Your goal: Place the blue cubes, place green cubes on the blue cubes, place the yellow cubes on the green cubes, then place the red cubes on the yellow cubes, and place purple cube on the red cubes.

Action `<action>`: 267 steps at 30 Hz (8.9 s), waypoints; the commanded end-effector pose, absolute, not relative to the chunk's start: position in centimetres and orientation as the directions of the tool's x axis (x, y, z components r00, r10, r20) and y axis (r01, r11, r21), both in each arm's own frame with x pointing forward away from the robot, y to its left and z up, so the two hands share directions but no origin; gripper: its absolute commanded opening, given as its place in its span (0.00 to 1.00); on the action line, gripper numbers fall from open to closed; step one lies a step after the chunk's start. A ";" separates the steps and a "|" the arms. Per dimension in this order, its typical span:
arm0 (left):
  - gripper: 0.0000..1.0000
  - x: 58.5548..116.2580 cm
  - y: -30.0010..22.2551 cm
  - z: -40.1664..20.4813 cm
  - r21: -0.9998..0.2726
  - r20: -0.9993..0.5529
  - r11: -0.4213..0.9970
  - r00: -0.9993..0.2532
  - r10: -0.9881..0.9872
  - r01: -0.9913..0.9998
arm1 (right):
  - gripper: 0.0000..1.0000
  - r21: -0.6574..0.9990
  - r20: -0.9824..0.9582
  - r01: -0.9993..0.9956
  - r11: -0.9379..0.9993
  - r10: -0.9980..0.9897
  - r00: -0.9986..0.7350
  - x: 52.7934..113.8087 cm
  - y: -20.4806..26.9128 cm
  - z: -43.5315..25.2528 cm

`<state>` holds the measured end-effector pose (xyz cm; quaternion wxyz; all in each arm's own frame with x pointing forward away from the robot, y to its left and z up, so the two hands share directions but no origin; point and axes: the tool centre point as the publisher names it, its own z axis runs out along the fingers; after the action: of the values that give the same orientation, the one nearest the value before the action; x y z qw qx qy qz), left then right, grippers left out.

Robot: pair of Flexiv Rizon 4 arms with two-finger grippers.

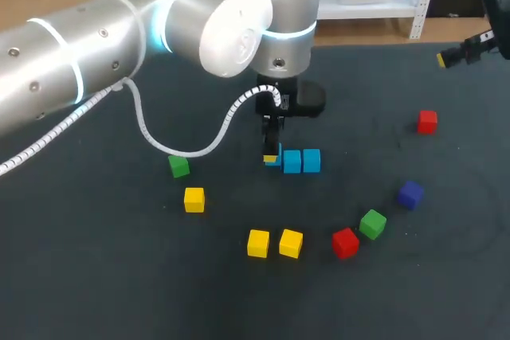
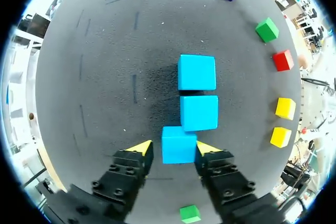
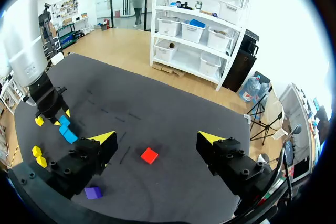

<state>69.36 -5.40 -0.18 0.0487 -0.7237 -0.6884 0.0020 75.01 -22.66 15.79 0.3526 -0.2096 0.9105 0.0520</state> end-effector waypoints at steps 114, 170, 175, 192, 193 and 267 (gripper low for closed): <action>1.00 66.0 3.4 5.0 -0.022 0.079 0.212 -0.210 0.975 0.977 | 1.00 -0.060 -0.670 -0.412 0.909 -0.342 -0.659 74.9 -22.5 15.6; 1.00 66.0 9.9 2.8 0.040 0.140 0.532 -0.532 0.835 0.846 | 1.00 -0.060 -0.670 -0.412 0.909 -0.342 -0.659 74.9 -22.5 15.6; 1.00 65.1 7.4 4.3 0.033 0.091 0.421 -0.422 0.902 0.907 | 1.00 -0.060 -0.670 -0.412 0.909 -0.342 -0.659 74.9 -22.5 15.6; 1.00 64.3 3.2 5.5 0.016 0.029 0.232 -0.233 0.972 0.973 | 1.00 -0.060 -0.670 -0.412 0.909 -0.342 -0.659 74.9 -22.5 15.6; 1.00 64.3 3.2 5.5 0.016 0.029 0.232 -0.233 0.972 0.973 | 1.00 -0.060 -0.670 -0.412 0.909 -0.342 -0.659 74.9 -22.5 15.6; 0.00 67.1 10.7 0.4 -0.011 0.127 0.377 -0.372 0.919 0.926 | 1.00 -0.060 -0.670 -0.412 0.909 -0.342 -0.659 74.9 -22.5 15.6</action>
<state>66.80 10.90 0.02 0.0505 -0.5562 -0.8289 -0.0315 75.00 -22.67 15.79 0.3527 -0.2096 0.9105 0.0520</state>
